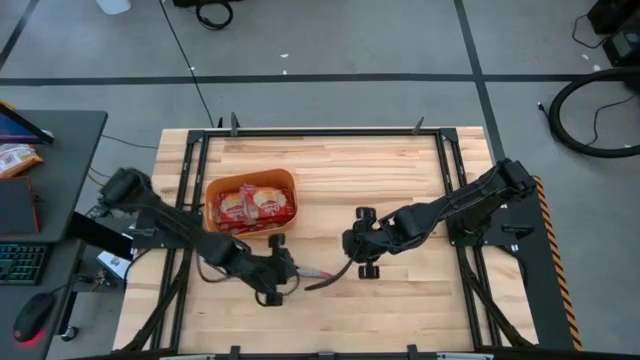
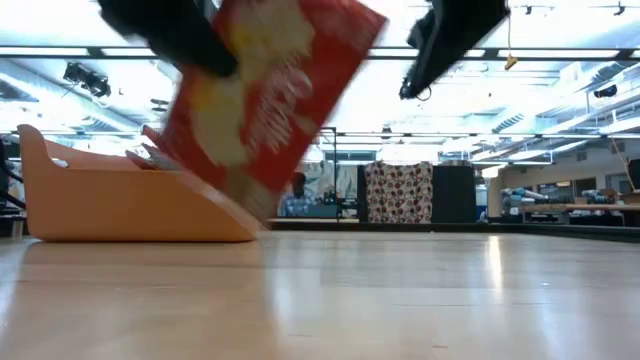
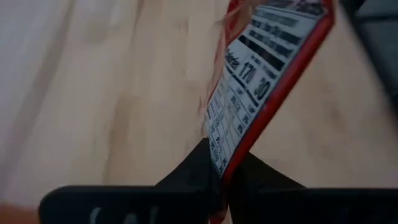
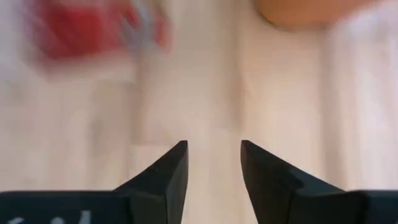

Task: Sort popcorn bags into baskets
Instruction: Put the red popcorn bag into the orange bin

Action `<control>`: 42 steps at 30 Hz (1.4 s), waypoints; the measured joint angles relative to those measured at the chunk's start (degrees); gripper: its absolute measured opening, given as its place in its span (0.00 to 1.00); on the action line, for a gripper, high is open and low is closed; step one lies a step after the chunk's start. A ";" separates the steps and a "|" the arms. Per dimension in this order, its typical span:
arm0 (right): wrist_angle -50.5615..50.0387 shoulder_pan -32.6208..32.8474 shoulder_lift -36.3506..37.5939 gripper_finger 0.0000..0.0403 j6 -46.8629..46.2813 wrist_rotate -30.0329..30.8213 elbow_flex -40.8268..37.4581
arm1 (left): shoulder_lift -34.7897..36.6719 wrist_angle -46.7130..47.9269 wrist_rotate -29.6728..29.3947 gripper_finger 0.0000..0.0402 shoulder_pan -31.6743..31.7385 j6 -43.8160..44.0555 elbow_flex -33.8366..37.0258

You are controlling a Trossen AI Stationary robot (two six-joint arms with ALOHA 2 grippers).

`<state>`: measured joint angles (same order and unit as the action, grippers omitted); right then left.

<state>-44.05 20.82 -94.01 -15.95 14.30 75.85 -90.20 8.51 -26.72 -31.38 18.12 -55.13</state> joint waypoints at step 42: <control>22.24 -0.05 -0.42 0.38 2.85 0.55 -15.89 | 7.91 63.07 32.82 0.08 49.63 -23.18 -17.62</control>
<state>-21.81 20.77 -94.43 -13.09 14.85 59.96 -82.29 71.58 6.10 18.25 -5.06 -72.75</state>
